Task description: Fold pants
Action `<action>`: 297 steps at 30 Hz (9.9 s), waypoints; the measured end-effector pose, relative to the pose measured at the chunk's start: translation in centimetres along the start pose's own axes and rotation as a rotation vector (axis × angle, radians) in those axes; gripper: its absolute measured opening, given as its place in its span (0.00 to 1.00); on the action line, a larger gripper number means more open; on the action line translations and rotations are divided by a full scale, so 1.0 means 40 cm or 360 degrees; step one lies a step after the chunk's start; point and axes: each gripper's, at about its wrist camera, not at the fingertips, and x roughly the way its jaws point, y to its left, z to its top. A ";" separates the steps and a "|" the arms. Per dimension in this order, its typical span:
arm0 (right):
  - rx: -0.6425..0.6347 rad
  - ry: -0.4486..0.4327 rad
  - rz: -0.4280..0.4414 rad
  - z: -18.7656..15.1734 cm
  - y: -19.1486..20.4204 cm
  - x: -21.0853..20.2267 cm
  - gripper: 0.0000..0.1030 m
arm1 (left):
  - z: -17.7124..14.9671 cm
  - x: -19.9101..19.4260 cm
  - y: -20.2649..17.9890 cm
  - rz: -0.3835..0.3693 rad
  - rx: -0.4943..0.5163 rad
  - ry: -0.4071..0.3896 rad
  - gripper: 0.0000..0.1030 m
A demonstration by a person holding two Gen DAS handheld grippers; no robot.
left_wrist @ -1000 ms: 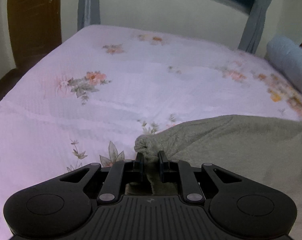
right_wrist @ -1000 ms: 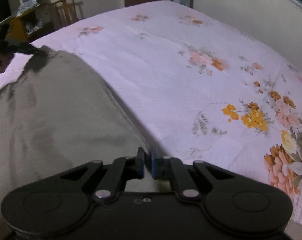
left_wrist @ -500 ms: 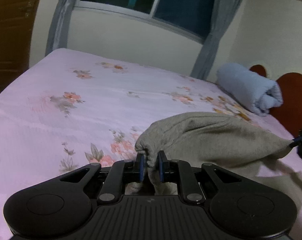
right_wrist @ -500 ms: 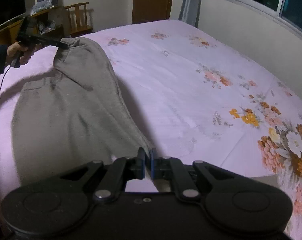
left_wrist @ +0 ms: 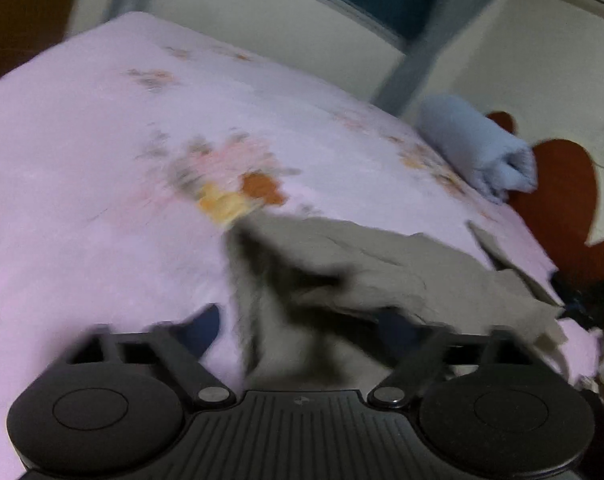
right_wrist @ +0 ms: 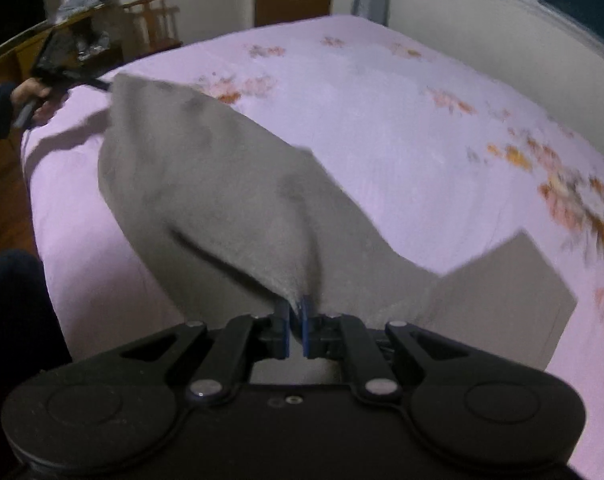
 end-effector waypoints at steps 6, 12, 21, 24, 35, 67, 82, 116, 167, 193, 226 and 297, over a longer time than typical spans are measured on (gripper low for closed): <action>0.0066 -0.0010 0.0001 -0.039 0.001 0.017 0.00 | -0.086 -0.079 0.018 0.0109 -0.0385 -0.0082 0.85; 0.0039 -0.0029 0.0029 -0.046 0.002 0.015 0.00 | -0.072 -0.053 -0.028 0.0204 -0.0616 -0.0052 0.66; 0.0045 -0.0151 0.0067 -0.082 -0.007 -0.010 0.00 | -0.044 -0.001 -0.157 0.0496 -0.0675 -0.0028 0.26; 0.0044 -0.0185 0.0069 -0.097 -0.011 -0.020 0.00 | -0.044 -0.011 -0.180 0.0465 -0.0737 -0.0078 0.26; 0.0032 -0.0202 0.0055 -0.115 0.005 -0.010 0.00 | -0.042 0.050 -0.180 0.0814 -0.0645 -0.0008 0.17; -0.0092 -0.0138 -0.0056 -0.181 0.063 0.054 0.01 | -0.064 0.037 -0.223 0.0705 -0.0714 0.0052 0.18; -0.0070 -0.0182 -0.0054 -0.191 0.061 0.043 0.01 | -0.130 0.075 -0.335 0.0606 -0.0733 0.0061 0.32; 0.0274 -0.0433 -0.0095 -0.241 -0.009 -0.086 0.27 | -0.143 0.030 -0.357 0.0456 -0.0577 0.0108 0.07; 0.0797 0.0118 -0.0919 0.168 -0.514 0.411 0.29 | 0.056 0.304 -0.464 0.0858 -0.0235 0.0046 0.77; 0.1321 -0.0733 -0.0756 -0.136 -0.538 -0.242 0.00 | 0.047 0.245 -0.487 0.0793 -0.0225 0.0031 0.78; 0.2129 -0.1100 -0.0709 -0.835 -0.371 -0.333 0.00 | 0.023 0.279 -0.704 0.0770 0.0040 0.0157 0.78; 0.2183 -0.0710 -0.0330 -0.738 -0.310 -0.218 0.00 | -0.266 0.274 -0.931 0.0323 -0.0587 0.0365 0.77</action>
